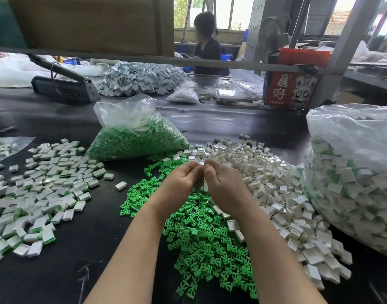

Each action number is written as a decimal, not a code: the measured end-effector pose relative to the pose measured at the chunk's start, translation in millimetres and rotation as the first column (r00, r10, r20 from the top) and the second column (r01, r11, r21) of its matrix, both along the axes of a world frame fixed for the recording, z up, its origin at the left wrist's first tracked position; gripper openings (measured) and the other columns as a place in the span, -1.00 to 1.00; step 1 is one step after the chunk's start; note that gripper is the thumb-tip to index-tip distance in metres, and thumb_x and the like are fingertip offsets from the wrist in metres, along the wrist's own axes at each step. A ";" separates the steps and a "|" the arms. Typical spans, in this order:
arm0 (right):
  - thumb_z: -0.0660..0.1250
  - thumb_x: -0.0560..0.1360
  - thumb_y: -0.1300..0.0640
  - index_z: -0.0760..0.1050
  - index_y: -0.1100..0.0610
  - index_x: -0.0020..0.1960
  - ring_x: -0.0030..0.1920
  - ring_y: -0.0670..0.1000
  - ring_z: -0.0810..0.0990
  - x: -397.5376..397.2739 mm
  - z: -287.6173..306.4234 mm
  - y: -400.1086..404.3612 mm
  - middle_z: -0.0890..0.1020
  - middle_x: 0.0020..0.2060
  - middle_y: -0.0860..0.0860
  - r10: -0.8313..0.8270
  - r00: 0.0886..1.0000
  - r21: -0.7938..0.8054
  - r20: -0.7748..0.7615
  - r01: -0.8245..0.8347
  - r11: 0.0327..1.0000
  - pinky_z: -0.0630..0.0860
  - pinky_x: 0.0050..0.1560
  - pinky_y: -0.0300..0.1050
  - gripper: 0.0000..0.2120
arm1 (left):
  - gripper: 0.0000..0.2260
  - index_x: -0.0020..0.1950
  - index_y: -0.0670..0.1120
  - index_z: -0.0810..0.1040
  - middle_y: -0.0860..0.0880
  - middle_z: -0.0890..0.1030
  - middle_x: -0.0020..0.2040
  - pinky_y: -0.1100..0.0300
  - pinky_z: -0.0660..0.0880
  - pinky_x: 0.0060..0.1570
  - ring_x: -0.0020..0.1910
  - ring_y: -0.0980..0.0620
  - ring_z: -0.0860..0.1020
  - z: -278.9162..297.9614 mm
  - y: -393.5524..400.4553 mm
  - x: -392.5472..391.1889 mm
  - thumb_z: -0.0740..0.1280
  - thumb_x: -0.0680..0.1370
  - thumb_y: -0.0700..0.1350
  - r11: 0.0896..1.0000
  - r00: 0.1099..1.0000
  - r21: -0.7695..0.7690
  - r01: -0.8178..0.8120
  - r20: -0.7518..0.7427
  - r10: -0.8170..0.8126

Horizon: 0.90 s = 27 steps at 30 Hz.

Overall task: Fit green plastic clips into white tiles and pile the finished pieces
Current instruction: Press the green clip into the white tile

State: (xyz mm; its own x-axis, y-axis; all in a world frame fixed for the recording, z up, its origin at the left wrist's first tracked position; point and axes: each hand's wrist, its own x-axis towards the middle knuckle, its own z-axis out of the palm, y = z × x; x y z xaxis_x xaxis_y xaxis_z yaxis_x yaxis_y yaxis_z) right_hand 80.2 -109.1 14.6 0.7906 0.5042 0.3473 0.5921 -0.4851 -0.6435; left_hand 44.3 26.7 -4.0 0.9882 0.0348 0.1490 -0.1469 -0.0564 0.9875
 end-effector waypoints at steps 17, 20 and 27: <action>0.06 0.65 -0.11 0.51 0.28 0.03 -0.32 0.01 0.38 2.2 -1.5 3.5 0.55 -0.33 0.06 0.495 0.655 0.671 -0.571 0.024 0.741 0.21 -0.30 -0.11 -0.52 | -0.84 0.15 -0.17 0.62 0.05 0.60 -0.31 0.37 0.45 -0.33 -0.39 0.20 0.48 12.7 -9.3 -4.2 0.28 0.63 -0.20 0.987 0.982 -0.128 -0.093 0.149 0.112; 0.11 0.63 -0.11 0.52 0.23 0.02 -0.33 -0.01 0.38 3.4 -2.6 2.2 0.56 -0.35 0.04 0.514 0.641 0.684 -0.569 0.022 0.729 0.21 -0.30 -0.13 -0.58 | -0.87 -0.05 0.01 0.68 -0.04 0.59 -0.30 0.31 0.46 -0.38 -0.42 0.14 0.47 17.5 -10.8 -4.6 0.35 0.56 -0.17 0.978 0.966 -0.120 -0.172 0.173 0.191; 0.23 0.57 -0.10 0.54 0.26 0.09 -0.29 0.01 0.37 8.0 -7.3 2.5 0.58 -0.32 0.06 0.531 0.645 0.690 -0.550 -0.007 0.723 0.16 -0.29 -0.11 -0.59 | -0.88 -0.28 0.06 0.65 0.06 0.56 -0.46 0.31 0.41 -0.48 -0.53 0.14 0.44 26.7 -18.2 -5.1 0.34 0.39 -0.12 0.945 0.940 -0.122 -0.302 0.128 0.317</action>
State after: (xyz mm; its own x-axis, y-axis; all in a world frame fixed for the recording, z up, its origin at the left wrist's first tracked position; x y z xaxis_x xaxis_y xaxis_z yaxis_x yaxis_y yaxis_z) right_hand 88.2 -106.6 7.3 0.7722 0.6307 0.0770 -0.1062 0.2476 -0.9630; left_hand 39.2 8.5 22.7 0.8945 0.3574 0.2687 -0.2785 -0.0248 0.9601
